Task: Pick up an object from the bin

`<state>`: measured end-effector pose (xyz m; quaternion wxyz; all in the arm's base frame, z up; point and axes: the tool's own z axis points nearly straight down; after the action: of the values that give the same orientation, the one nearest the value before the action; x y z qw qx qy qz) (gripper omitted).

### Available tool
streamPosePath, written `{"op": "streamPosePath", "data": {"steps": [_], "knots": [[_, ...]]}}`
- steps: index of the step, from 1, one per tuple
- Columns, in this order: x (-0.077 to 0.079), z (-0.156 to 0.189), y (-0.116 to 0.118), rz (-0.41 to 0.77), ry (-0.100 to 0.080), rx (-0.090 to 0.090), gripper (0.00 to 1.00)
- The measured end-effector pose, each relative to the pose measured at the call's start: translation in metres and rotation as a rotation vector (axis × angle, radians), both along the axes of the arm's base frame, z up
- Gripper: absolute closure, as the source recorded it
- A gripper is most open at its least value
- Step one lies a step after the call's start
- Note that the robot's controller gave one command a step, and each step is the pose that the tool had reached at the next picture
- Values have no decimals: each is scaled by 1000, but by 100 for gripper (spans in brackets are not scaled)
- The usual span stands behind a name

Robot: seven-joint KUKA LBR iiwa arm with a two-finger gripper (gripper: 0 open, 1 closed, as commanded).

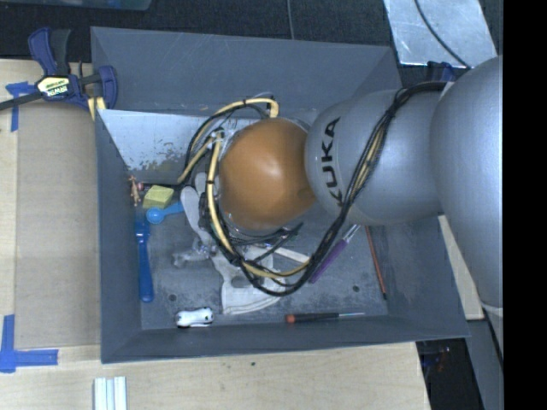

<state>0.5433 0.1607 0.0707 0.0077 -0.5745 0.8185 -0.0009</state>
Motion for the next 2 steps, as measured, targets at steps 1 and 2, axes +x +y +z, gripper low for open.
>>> {"op": "streamPosePath", "data": {"steps": [1,2], "knots": [[-3,1,11,-105,7,-1,100],[-3,1,12,-109,7,-1,100]]}}
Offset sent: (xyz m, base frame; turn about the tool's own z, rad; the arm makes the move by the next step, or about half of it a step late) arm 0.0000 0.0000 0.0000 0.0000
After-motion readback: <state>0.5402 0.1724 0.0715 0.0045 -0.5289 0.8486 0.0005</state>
